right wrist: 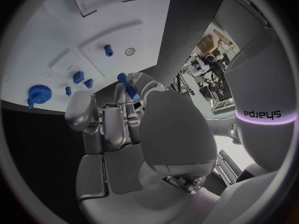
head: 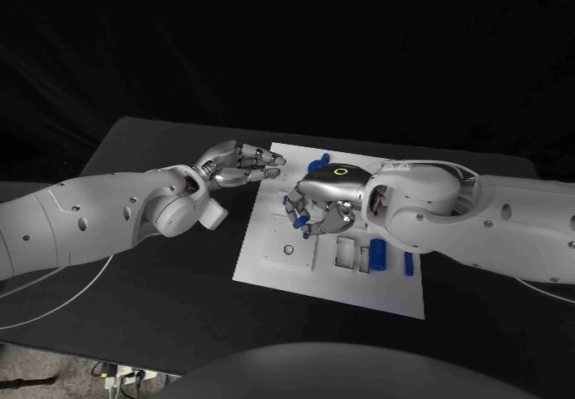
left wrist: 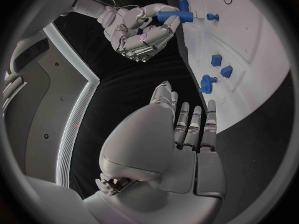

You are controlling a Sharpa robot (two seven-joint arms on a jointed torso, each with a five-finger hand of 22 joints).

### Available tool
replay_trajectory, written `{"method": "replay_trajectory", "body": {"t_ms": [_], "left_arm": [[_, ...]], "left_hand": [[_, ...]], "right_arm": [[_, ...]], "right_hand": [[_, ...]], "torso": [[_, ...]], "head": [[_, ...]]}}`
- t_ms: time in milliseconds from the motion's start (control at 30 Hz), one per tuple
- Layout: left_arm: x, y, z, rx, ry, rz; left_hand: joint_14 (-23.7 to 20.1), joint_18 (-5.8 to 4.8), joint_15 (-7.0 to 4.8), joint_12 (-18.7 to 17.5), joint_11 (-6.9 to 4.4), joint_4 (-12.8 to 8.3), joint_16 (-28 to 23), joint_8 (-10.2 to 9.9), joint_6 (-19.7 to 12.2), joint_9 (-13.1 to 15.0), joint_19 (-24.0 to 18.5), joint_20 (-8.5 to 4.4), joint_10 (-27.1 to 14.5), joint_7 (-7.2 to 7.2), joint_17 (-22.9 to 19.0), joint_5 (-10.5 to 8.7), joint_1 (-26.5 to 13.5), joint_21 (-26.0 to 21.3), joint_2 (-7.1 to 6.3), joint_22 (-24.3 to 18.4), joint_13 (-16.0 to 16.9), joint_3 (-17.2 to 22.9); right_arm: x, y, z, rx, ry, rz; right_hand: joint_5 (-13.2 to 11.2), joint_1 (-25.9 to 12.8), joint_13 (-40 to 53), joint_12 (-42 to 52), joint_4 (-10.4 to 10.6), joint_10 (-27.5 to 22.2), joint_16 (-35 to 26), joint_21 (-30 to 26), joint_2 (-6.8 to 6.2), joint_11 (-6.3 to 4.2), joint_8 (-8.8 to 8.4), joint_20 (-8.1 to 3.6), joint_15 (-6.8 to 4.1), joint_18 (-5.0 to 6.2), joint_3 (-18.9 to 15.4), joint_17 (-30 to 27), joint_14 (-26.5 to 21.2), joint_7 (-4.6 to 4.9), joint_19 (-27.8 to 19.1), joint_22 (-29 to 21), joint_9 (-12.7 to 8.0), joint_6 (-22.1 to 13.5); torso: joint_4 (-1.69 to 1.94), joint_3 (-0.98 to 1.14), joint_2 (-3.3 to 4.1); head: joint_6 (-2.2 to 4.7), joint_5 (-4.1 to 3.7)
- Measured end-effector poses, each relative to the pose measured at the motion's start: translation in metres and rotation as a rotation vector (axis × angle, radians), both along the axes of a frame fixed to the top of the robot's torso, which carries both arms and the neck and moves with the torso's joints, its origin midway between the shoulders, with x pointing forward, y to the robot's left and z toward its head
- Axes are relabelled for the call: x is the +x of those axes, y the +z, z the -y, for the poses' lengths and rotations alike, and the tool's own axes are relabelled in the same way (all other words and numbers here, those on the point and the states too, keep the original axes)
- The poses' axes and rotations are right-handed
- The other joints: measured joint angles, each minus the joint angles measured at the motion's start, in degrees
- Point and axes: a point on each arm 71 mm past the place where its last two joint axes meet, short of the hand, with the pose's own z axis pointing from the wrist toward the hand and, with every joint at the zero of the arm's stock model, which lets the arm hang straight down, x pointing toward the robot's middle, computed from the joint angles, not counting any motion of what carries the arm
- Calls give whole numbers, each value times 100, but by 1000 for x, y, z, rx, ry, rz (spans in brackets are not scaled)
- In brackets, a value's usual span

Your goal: Assemble the parts on the task board

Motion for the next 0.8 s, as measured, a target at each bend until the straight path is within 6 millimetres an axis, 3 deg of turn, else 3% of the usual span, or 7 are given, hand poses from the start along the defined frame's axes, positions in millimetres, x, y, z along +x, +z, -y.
{"method": "replay_trajectory", "body": {"t_ms": [333,800], "left_arm": [[0,0,0,0,0,0],[0,0,1,-1,-2,0]], "left_hand": [[0,0,0,0,0,0,0,0,0,0,0,0,0,0,0,0,3,0,3,-9,0,0],[0,0,0,0,21,0,0,0,0,0,0,0,22,0,-1,0,23,0,23,-17,0,0]], "right_arm": [[-8,-23,-15,-27,19,-58],[-10,-40,-17,-70,17,-63]], "right_hand": [[-32,-22,0,-30,1,-20,0,-5,-22,20,-43,0,0,-1,29,-6,0,-6,0,2,-16,-10],[-33,-22,-7,-67,-37,-41,-22,-61,-22,41,-101,20,22,-1,69,-53,-22,11,-20,4,-27,-28]], "torso": [[2,-1,0],[-12,2,-3]], "head": [[0,84],[0,133]]}}
